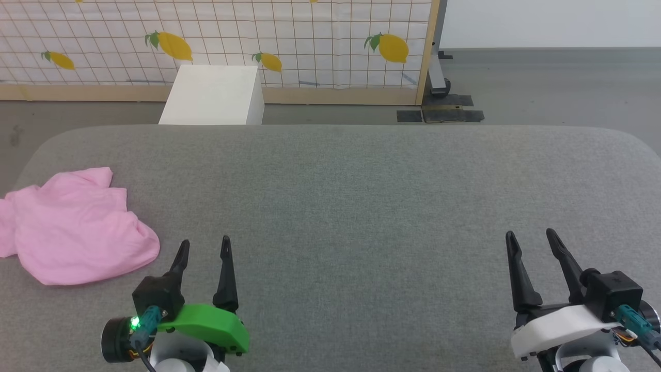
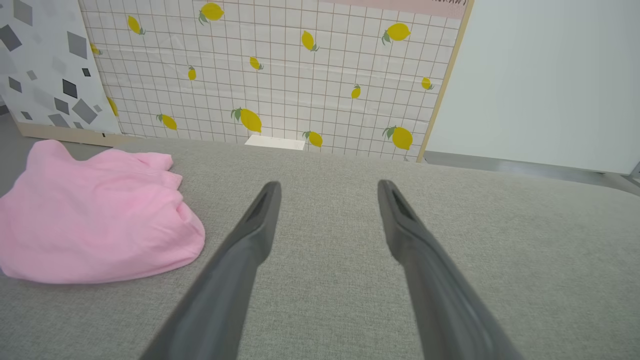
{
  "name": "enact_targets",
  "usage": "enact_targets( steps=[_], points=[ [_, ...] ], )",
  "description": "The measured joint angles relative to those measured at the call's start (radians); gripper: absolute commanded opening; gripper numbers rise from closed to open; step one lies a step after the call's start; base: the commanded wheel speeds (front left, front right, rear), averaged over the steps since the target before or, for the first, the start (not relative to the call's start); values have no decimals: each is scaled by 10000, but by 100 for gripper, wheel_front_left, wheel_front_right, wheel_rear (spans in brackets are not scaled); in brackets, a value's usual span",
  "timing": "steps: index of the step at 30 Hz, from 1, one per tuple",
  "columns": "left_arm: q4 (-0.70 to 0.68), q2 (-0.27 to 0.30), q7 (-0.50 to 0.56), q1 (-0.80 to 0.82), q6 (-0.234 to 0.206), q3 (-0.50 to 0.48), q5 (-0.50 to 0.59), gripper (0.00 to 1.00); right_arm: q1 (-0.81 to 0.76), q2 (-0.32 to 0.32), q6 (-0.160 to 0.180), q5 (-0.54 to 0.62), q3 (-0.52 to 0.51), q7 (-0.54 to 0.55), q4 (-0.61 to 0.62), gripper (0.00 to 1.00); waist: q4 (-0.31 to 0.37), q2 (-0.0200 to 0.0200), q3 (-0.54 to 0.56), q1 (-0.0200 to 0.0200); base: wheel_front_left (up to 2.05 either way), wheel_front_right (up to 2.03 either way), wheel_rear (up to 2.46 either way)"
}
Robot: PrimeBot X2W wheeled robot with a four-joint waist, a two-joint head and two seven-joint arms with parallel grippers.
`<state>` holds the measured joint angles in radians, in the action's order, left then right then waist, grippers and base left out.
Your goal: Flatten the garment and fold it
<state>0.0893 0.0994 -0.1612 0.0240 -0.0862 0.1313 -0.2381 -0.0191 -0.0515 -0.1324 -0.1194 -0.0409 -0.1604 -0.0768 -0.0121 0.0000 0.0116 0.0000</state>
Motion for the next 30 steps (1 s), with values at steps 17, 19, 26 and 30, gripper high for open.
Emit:
enact_targets(
  steps=[17, 19, 26, 30],
  points=[
    [132, 176, -357, 30, -205, 303, -481, 100, 0, 2, 0, -247, -146, -253, -115, 100, -67, 0, 116, 0, 0, 0, 0],
    [174, 207, -359, 40, -207, 380, -510, 100, -2, 0, 0, -272, -205, -272, -128, 100, -132, 0, 115, 0, 0, 0, 0],
    [299, 313, -546, 280, -410, 443, -646, 100, -14, 2, 2, -324, -301, -397, -146, 100, -1026, 0, 84, 0, 0, 0, 0],
    [314, 397, -639, 272, -548, 422, -734, 100, -16, 6, 2, -410, -280, -462, -176, 100, -1776, 0, 71, 0, 0, 0, 0]
  ],
)
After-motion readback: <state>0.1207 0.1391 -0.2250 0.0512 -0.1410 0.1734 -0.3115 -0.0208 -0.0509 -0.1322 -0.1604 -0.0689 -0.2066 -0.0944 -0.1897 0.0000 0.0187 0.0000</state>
